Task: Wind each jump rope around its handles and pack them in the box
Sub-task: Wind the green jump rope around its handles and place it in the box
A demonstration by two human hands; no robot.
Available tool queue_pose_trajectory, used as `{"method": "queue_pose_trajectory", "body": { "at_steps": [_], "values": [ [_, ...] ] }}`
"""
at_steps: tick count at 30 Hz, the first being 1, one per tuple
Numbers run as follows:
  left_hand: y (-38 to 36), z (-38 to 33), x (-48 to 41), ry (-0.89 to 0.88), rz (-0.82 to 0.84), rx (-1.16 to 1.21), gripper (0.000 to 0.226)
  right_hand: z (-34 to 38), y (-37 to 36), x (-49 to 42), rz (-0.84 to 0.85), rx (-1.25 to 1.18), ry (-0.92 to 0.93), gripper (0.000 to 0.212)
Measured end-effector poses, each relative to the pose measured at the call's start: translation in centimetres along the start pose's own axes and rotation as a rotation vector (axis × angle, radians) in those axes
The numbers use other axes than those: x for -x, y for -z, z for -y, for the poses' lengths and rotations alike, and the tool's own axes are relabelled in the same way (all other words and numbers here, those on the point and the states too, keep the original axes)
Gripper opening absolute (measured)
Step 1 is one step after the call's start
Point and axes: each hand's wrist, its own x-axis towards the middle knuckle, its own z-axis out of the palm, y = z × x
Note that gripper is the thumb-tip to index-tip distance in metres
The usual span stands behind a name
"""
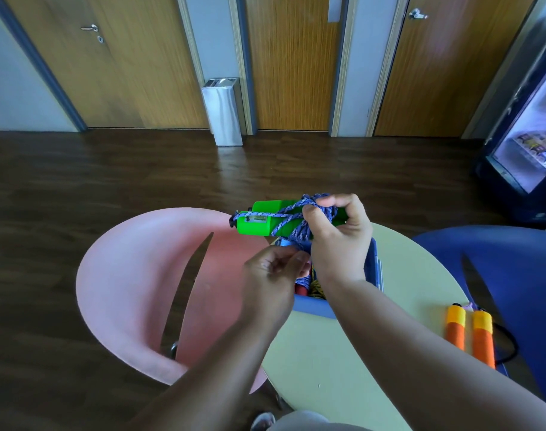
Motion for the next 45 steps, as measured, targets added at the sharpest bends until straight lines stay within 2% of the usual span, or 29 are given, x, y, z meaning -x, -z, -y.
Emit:
{"method": "queue_pose_trajectory", "body": {
  "at_steps": [4,6,8,10,13,15,17,18,20,23,26,28,31,33,35,38,41,43,45],
  "values": [
    [-1.1,0.5,0.5,0.045,0.034,-0.045,0.008,-0.2,-0.1,0.1,-0.011,-0.010,-0.006,0.017],
    [-1.3,0.8,0.4,0.050,0.043,-0.059,0.019,-0.1,0.0,0.0,0.004,-0.009,0.016,0.020],
    [-1.2,0.4,0.0,0.046,0.093,-0.059,0.017,0.2,0.3,-0.4,0.047,-0.010,0.023,0.020],
    [-0.5,-0.2,-0.5,0.059,0.149,-0.017,0.005,0.5,0.8,-1.1,0.100,0.004,0.037,0.021],
    [1.8,-0.4,-1.2,0.055,0.231,-0.146,0.016,0.9,2.1,-2.0,0.188,-0.017,0.083,0.019],
    [3.8,-0.6,-1.9,0.159,0.159,-0.130,0.032,1.0,3.0,-2.1,0.242,-0.041,0.085,0.017],
    [5.5,-1.2,-2.9,0.262,0.012,-0.001,0.032,0.7,3.7,-2.2,0.297,-0.043,0.078,0.017],
    [5.9,-1.8,-3.2,0.304,-0.021,0.076,0.032,0.6,3.9,-2.1,0.327,-0.040,0.076,0.017],
    [5.8,-2.8,-3.7,0.342,-0.002,0.190,0.044,0.3,4.1,-1.8,0.393,-0.058,0.071,0.019],
    [4.9,-3.4,-3.9,0.206,0.046,0.097,0.059,0.0,3.9,-1.1,0.485,-0.104,0.056,0.030],
    [3.9,-3.8,-3.2,0.062,0.027,-0.106,0.044,-0.1,4.2,-1.1,0.558,-0.094,0.004,0.032],
    [3.3,-4.0,-3.0,-0.018,-0.007,-0.118,0.030,-0.2,4.7,-1.8,0.614,-0.061,-0.039,0.028],
    [2.6,-4.2,-3.2,-0.079,-0.017,-0.110,0.032,-0.2,5.2,-2.9,0.690,-0.006,-0.050,0.024],
    [2.7,-4.0,-3.7,-0.052,-0.017,-0.106,0.034,0.0,5.4,-3.5,0.727,0.036,-0.066,0.016],
    [3.1,-3.8,-4.3,0.023,-0.034,-0.068,0.038,0.2,5.4,-3.5,0.727,0.126,-0.073,0.014],
    [3.2,-3.8,-4.8,0.149,-0.068,0.037,0.039,-0.4,5.8,-2.8,0.655,0.150,0.037,0.019],
    [2.7,-3.6,-4.7,0.276,0.004,0.106,0.022,-1.2,6.3,-2.0,0.594,0.245,0.128,0.022],
    [2.8,-3.3,-4.7,0.331,0.064,0.117,0.034,-1.0,6.4,-1.8,0.554,0.281,0.067,0.018],
    [3.4,-2.9,-4.8,0.261,0.125,0.087,0.054,-0.6,6.3,-2.1,0.481,0.224,-0.096,0.011]
  ]
}}
